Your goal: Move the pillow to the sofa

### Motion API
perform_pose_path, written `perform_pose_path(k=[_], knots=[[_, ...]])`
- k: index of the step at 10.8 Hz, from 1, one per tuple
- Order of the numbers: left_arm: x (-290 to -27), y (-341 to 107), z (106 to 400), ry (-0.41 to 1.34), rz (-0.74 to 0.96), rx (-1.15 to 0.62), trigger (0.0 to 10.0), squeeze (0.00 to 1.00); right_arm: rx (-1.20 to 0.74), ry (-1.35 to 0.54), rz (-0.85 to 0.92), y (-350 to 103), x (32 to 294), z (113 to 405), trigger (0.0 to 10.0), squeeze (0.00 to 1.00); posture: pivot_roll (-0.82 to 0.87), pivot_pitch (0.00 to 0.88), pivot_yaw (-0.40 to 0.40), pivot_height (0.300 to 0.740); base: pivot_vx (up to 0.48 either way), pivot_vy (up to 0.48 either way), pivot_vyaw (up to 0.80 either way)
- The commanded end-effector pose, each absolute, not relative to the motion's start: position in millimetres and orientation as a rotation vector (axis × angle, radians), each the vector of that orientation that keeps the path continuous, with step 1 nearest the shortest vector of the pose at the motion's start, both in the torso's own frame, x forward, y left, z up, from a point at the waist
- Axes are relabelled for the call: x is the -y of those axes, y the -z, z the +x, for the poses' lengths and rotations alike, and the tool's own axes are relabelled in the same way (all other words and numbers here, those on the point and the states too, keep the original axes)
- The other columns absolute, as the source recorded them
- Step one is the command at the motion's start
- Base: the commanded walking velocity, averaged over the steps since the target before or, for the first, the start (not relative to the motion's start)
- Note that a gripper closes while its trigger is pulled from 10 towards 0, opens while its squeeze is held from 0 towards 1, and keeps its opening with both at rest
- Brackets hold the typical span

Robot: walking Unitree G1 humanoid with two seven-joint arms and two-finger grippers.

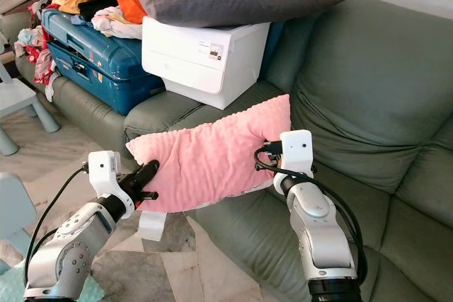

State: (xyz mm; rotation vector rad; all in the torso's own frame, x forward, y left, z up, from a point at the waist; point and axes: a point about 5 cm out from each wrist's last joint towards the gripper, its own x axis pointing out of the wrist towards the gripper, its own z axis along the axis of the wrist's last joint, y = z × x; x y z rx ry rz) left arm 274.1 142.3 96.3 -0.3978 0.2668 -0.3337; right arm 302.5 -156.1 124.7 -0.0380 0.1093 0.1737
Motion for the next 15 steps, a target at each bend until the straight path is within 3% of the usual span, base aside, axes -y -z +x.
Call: perform_pose_path(k=[1, 8, 15], knots=[[-140, -107, 277, 0.351, -0.399, -0.234, 10.0, 0.0, -0.07, -0.172, -0.035, -133, 155, 305, 10.0, 0.0, -0.16, 0.007, -0.04, 0.74, 0.0, 0.0, 0.0], [-134, -102, 273, 0.381, -0.383, -0.284, 10.0, 0.0, -0.078, -0.173, -0.042, -132, 155, 306, 10.0, 0.0, -0.15, 0.004, -0.042, 0.74, 0.0, 0.411, 0.0], [-129, -104, 270, 0.435, -0.365, -0.269, 10.0, 0.0, -0.09, -0.176, -0.051, -129, 155, 305, 10.0, 0.0, -0.15, 0.006, -0.044, 0.74, 0.0, 0.0, 0.0]])
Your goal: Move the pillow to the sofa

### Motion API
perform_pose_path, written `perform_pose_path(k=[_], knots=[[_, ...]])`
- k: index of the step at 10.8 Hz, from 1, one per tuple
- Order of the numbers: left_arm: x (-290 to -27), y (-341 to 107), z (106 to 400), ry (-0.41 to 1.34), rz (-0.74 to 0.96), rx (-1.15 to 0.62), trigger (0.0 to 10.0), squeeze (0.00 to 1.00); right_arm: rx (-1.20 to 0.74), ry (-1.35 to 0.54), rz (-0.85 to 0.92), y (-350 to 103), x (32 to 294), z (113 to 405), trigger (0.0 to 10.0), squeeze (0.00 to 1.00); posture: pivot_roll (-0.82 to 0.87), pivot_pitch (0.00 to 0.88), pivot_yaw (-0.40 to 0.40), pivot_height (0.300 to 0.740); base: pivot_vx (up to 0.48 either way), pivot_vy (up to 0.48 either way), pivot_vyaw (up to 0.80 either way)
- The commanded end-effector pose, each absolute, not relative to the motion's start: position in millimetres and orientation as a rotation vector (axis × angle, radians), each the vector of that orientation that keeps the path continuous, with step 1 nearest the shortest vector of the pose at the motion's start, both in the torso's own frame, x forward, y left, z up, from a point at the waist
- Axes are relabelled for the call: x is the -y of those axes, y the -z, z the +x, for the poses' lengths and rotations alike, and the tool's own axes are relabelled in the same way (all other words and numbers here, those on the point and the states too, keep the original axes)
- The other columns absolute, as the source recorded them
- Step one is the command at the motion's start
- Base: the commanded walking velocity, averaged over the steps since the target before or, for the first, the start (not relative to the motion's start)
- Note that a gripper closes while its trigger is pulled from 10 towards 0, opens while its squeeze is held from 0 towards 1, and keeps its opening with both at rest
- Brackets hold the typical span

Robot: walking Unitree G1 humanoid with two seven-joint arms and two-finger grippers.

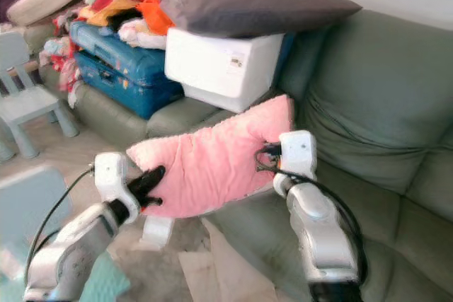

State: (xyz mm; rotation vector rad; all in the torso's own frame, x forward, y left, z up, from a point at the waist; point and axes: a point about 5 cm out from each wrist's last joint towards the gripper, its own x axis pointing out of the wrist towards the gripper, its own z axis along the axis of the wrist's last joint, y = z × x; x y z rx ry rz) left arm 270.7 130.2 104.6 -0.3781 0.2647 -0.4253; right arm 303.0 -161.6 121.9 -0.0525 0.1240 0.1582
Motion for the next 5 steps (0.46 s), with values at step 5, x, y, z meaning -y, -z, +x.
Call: perform_pose_path(k=[5], knots=[[-128.1, -103.2, 267.9, 0.442, -0.401, -0.282, 10.0, 0.0, -0.09, -0.172, -0.053, -129.3, 156.3, 303.8, 10.0, 0.0, -0.16, 0.01, -0.043, 0.74, 0.096, -0.388, 0.0]])
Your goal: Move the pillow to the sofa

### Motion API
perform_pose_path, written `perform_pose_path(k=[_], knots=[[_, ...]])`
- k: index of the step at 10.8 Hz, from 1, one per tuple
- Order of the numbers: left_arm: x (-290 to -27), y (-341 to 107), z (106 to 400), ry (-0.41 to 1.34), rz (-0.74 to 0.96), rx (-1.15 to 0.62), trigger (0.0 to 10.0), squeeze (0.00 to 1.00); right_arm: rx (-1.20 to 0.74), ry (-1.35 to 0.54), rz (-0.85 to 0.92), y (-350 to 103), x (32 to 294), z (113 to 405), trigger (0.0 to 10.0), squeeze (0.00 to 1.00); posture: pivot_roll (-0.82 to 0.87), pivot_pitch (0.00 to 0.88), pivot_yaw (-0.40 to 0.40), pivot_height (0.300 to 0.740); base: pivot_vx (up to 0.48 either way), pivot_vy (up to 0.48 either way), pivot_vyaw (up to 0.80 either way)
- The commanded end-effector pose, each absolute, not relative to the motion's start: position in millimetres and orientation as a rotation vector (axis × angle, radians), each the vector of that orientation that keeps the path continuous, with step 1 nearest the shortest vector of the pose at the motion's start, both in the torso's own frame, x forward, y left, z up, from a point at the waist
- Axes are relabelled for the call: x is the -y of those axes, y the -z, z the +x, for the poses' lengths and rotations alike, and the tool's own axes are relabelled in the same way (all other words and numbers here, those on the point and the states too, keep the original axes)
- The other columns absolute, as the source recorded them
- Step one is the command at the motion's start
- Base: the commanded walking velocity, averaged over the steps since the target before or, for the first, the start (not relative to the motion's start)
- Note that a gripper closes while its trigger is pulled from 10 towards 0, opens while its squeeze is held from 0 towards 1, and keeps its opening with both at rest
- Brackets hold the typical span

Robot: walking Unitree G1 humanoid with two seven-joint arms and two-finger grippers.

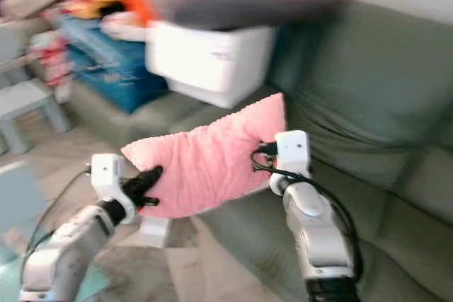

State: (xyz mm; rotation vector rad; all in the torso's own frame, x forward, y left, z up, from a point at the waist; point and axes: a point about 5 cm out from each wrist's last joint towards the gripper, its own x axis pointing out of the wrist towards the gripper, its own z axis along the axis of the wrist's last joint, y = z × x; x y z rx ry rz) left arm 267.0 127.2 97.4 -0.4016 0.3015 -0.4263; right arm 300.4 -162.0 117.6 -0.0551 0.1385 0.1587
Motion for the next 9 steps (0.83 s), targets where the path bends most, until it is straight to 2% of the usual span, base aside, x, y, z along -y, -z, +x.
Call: perform_pose_path(k=[1, 5, 9], knots=[[-127.8, -102.6, 267.7, 0.446, -0.39, -0.285, 10.0, 0.0, -0.091, -0.171, -0.056, -129.0, 156.6, 303.8, 10.0, 0.0, -0.16, 0.011, -0.043, 0.74, 0.0, -0.42, 0.0], [-126.9, -101.4, 267.3, 0.453, -0.394, -0.293, 10.0, 0.0, -0.097, -0.17, -0.063, -128.2, 156.7, 303.3, 10.0, 0.0, -0.16, 0.012, -0.044, 0.74, 0.0, -0.433, 0.0], [-128.8, -104.0, 270.6, 0.439, -0.433, -0.289, 10.0, 0.0, -0.1, -0.173, -0.066, -127.1, 155.2, 303.8, 10.0, 0.0, -0.16, 0.012, -0.043, 0.74, 0.0, 0.0, 0.0]])
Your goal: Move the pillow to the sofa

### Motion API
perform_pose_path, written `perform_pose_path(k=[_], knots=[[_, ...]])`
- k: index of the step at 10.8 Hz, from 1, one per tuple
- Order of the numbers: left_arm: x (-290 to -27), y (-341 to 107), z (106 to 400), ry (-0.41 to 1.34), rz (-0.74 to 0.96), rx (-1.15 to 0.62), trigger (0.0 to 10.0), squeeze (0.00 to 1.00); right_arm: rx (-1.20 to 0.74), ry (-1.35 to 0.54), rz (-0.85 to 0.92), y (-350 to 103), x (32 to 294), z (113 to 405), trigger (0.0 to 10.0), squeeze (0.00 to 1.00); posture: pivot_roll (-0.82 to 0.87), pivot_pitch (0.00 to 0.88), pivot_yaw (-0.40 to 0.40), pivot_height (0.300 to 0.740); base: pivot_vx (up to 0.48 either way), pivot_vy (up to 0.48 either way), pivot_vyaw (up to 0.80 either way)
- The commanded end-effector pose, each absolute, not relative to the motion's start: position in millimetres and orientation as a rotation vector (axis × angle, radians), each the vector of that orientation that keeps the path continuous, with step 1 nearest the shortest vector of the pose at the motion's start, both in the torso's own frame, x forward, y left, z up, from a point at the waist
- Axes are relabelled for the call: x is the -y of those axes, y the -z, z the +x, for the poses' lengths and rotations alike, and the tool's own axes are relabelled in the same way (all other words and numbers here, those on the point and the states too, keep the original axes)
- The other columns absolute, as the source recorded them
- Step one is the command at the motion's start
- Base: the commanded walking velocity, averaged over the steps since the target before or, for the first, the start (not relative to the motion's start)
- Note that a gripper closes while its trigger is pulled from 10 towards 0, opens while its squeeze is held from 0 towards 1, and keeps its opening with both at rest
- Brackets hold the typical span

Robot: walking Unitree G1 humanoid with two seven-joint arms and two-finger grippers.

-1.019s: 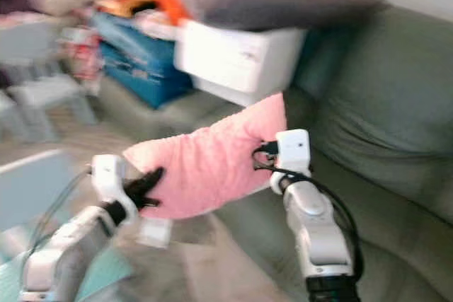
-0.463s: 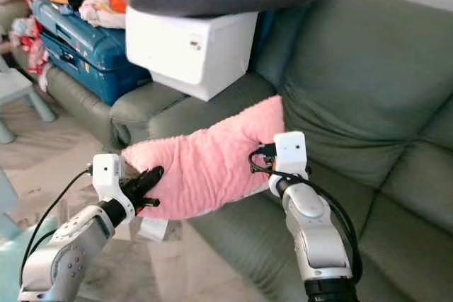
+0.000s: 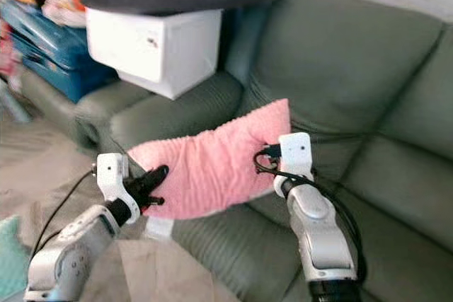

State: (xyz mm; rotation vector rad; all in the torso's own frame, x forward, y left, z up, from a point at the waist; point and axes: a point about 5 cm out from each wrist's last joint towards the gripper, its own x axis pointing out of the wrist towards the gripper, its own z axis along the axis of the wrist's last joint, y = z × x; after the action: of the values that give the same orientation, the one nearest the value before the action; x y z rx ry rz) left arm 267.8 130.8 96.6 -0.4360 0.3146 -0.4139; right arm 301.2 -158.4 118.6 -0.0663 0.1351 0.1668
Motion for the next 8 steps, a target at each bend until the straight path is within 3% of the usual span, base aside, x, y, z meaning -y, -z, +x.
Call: perform_pose_path(k=[1, 6, 8], knots=[[-128.5, -103.8, 271.2, 0.436, -0.44, -0.297, 10.0, 0.0, -0.101, -0.172, -0.066, -126.9, 155.6, 303.7, 10.0, 0.0, -0.16, 0.012, -0.043, 0.74, 0.0, 0.0, 0.0], [-129.2, -103.8, 271.3, 0.433, -0.451, -0.292, 10.0, 0.0, -0.099, -0.174, -0.066, -127.0, 154.7, 304.5, 10.0, 0.0, -0.16, 0.008, -0.042, 0.74, 0.0, 0.48, 0.0], [-127.3, -103.0, 270.6, 0.448, -0.429, -0.305, 10.0, 0.0, -0.1, -0.175, -0.066, -126.8, 155.1, 304.8, 10.0, 0.0, -0.16, 0.005, -0.043, 0.74, 0.0, 0.0, 0.0]])
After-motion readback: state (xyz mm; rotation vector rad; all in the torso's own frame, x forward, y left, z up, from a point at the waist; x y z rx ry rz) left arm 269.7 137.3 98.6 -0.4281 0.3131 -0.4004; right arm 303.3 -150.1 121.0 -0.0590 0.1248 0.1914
